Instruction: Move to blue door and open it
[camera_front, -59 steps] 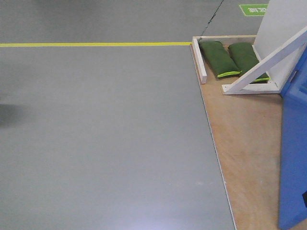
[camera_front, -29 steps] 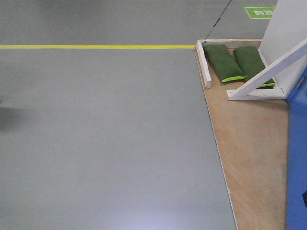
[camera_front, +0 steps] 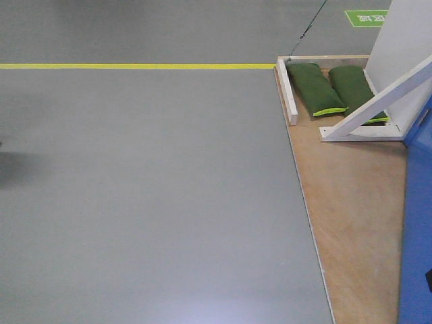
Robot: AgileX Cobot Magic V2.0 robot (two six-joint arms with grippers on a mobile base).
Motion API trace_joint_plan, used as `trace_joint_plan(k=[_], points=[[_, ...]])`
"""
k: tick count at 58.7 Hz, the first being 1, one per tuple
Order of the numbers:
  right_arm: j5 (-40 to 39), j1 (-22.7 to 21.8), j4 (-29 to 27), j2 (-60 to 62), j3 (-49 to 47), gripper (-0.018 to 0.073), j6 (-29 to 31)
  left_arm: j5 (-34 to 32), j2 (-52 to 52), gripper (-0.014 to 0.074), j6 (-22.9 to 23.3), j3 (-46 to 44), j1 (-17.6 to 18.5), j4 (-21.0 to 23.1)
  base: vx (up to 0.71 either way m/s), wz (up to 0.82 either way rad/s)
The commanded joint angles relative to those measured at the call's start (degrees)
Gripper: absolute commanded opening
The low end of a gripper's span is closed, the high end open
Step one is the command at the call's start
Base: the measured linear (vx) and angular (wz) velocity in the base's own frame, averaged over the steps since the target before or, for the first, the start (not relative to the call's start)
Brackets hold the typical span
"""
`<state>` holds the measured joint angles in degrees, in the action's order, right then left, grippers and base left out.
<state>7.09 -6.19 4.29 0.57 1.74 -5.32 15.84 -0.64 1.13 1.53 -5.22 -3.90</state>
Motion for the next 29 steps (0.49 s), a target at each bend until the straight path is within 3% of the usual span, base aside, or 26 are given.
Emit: trace_joint_plan(k=[1,14,22,29], points=[[-4.8,-0.1,0.2,0.9,0.1,0.0008,0.1,-4.9,-0.8,0.0073,0.4,-1.6,0.1,0.1,0.00,0.00],[-2.7,-0.2,0.2,0.8,-2.3,0.0008,0.1,-4.9,-0.8,0.0073,0.4,-1.6,0.1,0.1,0.00,0.00],[2.8,-0.3,0.4,-1.9,-10.7,0.0008,0.1,-4.9,-0.8,0.0073,0.4,-1.6,0.1,0.1,0.00,0.00],[2.4,-0.3,0.7,-9.7,-19.9,0.0008,0.1,-4.9,-0.8,0.0073,0.4,-1.6,0.1,0.1,0.00,0.00]])
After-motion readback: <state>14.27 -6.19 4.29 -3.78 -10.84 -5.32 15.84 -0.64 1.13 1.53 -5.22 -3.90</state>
